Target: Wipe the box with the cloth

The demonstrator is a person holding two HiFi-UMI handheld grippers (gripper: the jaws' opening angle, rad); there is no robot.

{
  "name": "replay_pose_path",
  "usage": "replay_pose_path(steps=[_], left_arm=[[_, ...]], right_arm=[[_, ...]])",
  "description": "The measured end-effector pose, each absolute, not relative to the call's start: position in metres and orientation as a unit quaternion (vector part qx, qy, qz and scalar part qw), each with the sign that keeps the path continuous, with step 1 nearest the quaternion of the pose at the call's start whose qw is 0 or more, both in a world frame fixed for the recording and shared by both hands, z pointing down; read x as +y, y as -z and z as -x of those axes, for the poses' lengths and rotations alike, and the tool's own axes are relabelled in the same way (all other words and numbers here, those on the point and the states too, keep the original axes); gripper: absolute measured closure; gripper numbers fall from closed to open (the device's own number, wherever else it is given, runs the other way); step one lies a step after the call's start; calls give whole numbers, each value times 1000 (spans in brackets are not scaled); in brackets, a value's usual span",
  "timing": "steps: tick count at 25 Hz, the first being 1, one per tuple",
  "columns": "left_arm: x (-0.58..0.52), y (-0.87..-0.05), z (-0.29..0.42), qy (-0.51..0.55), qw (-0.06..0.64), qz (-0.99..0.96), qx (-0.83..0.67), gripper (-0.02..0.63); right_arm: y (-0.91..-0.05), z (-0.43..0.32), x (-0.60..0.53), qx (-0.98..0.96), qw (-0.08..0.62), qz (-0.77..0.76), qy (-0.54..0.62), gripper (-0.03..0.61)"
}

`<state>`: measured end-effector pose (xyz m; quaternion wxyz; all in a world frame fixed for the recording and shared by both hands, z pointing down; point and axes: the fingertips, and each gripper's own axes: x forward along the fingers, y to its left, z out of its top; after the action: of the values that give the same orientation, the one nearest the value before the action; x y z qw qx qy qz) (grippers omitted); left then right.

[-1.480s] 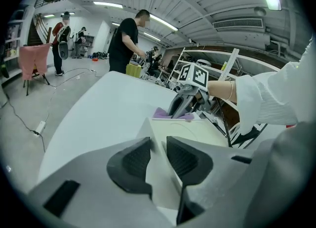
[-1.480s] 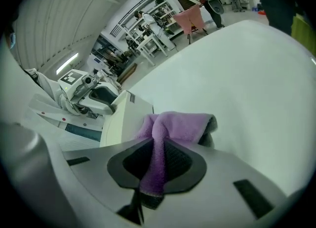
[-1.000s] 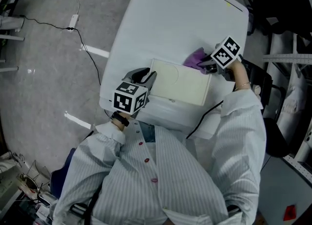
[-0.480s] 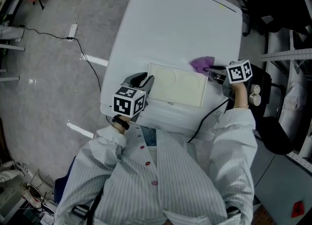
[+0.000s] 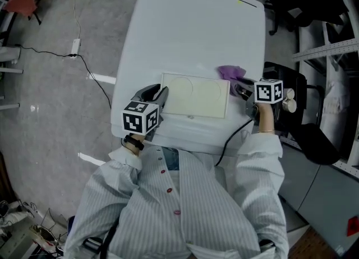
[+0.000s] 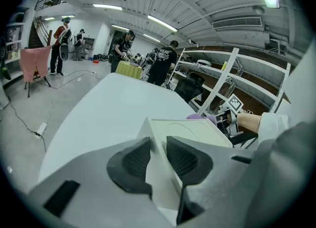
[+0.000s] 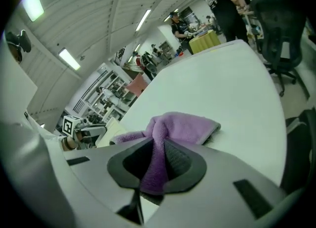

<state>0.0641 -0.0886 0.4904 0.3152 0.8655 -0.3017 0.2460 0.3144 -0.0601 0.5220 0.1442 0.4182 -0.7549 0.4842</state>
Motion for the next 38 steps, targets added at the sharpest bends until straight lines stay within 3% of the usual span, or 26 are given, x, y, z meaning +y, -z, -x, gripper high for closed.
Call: replay_pose_path(steps=[7,38], left_arm=[[-92,-490,-62,-238,317,-868,-299,526],[-96,-485,-56,-231,314,-878,-276,523]], right_arm=[[-524,-313,-39,-716,95,-517,-459,518],[-513,-263,82,-591,-28,-669,-450,520]])
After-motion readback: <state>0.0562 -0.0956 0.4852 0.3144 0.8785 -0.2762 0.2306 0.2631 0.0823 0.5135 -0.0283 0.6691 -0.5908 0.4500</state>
